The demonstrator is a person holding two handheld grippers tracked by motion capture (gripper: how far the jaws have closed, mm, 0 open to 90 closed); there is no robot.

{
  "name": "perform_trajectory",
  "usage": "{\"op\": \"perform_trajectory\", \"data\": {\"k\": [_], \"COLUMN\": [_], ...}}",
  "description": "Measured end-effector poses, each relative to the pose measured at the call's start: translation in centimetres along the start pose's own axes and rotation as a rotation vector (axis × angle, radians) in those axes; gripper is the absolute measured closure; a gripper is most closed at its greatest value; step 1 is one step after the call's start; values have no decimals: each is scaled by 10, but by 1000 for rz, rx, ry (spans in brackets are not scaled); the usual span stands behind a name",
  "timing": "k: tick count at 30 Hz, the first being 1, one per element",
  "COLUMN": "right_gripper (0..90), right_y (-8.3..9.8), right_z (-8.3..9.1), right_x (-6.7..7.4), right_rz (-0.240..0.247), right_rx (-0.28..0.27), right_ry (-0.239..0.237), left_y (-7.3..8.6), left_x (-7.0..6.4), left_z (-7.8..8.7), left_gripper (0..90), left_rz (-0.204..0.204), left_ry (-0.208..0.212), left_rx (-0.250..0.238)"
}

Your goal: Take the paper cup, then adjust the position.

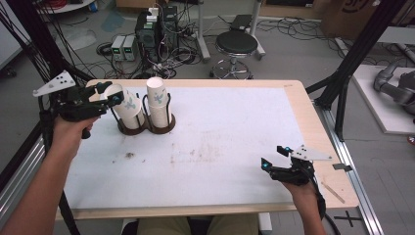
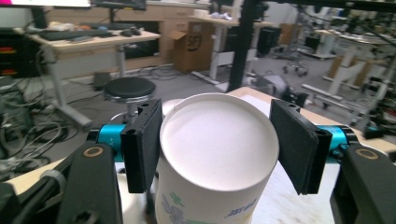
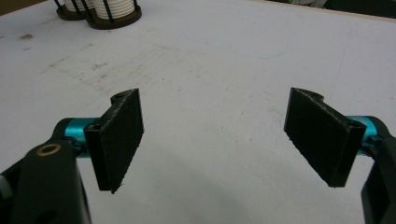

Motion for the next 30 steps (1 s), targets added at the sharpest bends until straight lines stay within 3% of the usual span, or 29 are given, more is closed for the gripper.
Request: {"op": "perform_trajectory", "data": {"k": [6,12,19,30], "right_gripper": [204,204,204,203], "right_y": [-1,-2,-4,-10], "right_z": [-4,-5,-6,-15], "right_x": [1,4,7,20], "right_rz": [6,8,9,31], "right_rx": [7,13,7,8], "right_ry": [-4,-11,-24,-123], "left_y": [16,34,40,56], "left_x": [-27,-45,-68,-99], "left_z": [1,-10,-22,-42], "left_gripper": [370,369,369,369], "left_rz": [-24,-35,-34,-45], "left_ry": [93,132,195,274], "left_rx": [2,27,32,59]}}
Point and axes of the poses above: each handheld gripper's, and its own axes: z roughly backward along the jaws, y roughly out of its underside, x roughly to its left, the point moved 7 cm from there along -z, roughly forward along the jaws, and after that the axes turned 8 degrees about -y, right-handed, at the moved point
